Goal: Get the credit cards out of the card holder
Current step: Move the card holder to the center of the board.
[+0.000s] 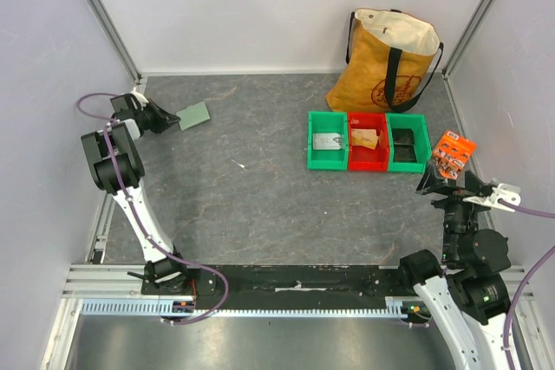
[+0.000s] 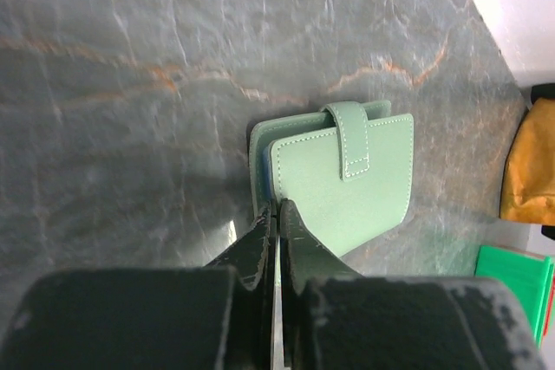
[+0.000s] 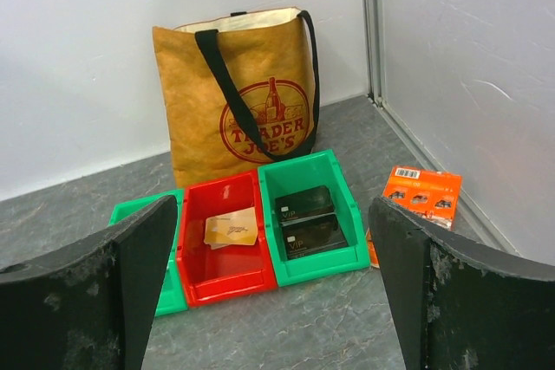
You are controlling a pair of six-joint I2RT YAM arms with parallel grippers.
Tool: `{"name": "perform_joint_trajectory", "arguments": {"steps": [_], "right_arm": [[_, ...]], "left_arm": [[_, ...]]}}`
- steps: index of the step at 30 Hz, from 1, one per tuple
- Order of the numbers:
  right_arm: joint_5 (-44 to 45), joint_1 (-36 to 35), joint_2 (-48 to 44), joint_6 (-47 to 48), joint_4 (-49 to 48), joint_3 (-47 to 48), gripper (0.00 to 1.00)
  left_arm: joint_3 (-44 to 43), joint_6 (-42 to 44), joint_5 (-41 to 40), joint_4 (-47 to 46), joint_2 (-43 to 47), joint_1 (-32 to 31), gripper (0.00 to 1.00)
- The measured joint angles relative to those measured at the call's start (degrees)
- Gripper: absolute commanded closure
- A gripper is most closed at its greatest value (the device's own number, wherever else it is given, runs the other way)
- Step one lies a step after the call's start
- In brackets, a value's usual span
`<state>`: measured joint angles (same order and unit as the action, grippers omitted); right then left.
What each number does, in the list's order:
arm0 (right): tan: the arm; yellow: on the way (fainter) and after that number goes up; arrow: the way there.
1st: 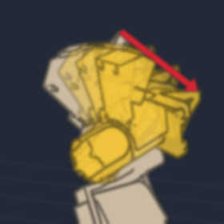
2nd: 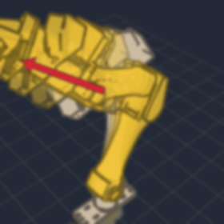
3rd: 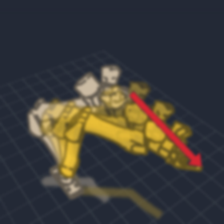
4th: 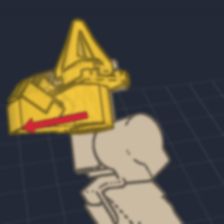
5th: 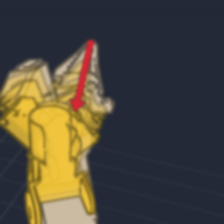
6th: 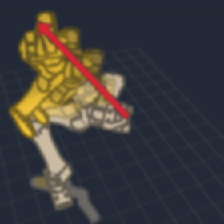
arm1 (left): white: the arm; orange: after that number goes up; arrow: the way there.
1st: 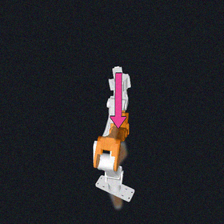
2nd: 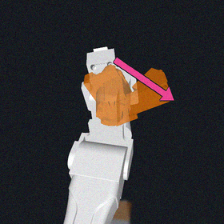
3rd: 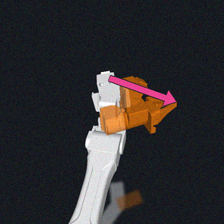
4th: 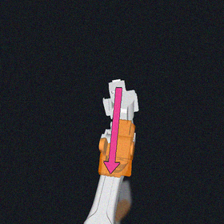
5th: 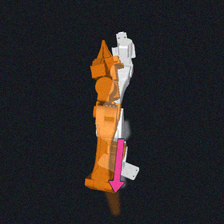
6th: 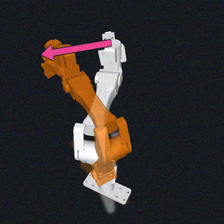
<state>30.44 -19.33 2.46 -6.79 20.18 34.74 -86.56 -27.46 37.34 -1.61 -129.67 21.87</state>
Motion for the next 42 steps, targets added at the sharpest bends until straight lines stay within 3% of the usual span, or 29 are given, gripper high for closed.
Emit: {"name": "perform_joint_trajectory", "arguments": {"steps": [9, 16, 23, 32, 38, 40, 42], "right_arm": [[-0.35, 0.0, -1.31, -0.04, -0.02, 0.0, 0.02], [-5.4, 0.0, -0.9, -0.35, 0.13, 0.83, 0.02], [-18.69, -0.02, 8.79, -3.76, 1.31, 7.61, 0.02], [-38.27, -0.02, 23.91, -6.19, 5.57, 9.46, 0.02], [-50.07, -0.02, 35.08, -7.26, 6.93, 9.09, 0.02], [-53.72, -0.13, 37.29, -7.78, 4.94, 6.62, 0.02], [-56.54, -0.52, 38.91, -9.38, 2.97, 3.06, 0.02]], "left_arm": [[15.58, -0.22, -0.09, -2.23, 10.03, -5.55, 0.98], [27.21, -0.59, -2.49, -2.45, 18.75, -18.97, 0.98], [32.59, -0.42, -4.35, 1.79, 25.46, -32.61, 0.98], [33.46, 6.78, -7.87, 16.59, 30.42, -46.88, 0.97], [31.43, 11.21, -11.15, 22.38, 30.42, -52.92, 0.56], [30.75, 12.17, -12.76, 23.58, 30.42, -53.77, 0.33], [30.25, 12.74, -13.77, 24.3, 30.97, -54.23, 0.2]]}}
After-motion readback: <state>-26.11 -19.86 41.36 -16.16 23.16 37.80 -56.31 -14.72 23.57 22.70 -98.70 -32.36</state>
